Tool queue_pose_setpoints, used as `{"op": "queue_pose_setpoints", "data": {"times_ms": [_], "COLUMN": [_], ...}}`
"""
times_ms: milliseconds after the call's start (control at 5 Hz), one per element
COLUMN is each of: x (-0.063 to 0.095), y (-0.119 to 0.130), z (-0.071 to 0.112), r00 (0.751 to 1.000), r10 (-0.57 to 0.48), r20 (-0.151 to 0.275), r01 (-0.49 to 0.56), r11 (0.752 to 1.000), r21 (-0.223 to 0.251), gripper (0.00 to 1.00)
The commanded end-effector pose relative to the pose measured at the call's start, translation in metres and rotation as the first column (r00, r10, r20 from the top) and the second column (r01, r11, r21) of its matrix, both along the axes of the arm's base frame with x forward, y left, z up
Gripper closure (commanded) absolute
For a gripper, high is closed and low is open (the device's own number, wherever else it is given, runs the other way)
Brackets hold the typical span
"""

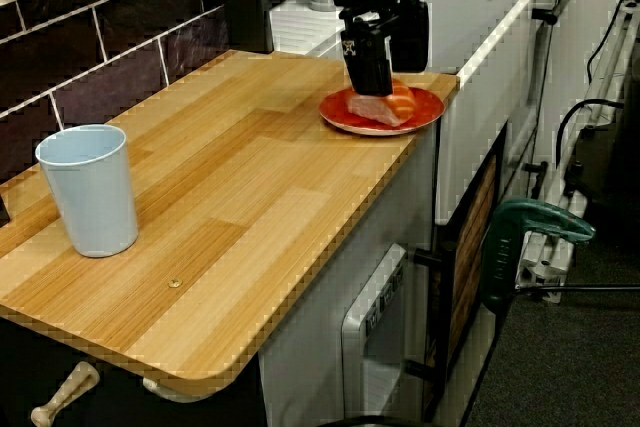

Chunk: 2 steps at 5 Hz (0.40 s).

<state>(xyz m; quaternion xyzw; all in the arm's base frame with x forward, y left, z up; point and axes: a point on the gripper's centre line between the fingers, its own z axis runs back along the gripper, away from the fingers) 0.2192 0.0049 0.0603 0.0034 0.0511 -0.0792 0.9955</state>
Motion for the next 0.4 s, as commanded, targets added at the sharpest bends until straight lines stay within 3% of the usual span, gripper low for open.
{"op": "queue_pose_setpoints", "data": {"times_ms": [0, 200], "x": [0.018, 0.025], "y": [0.031, 0.052], "z": [0.047, 0.052], "r00": [0.994, 0.990], "r10": [0.037, 0.057], "r20": [0.108, 0.128], "r01": [-0.033, -0.054], "r11": [0.999, 0.998], "r21": [-0.039, -0.027], "gripper": [0.00, 0.00]}}
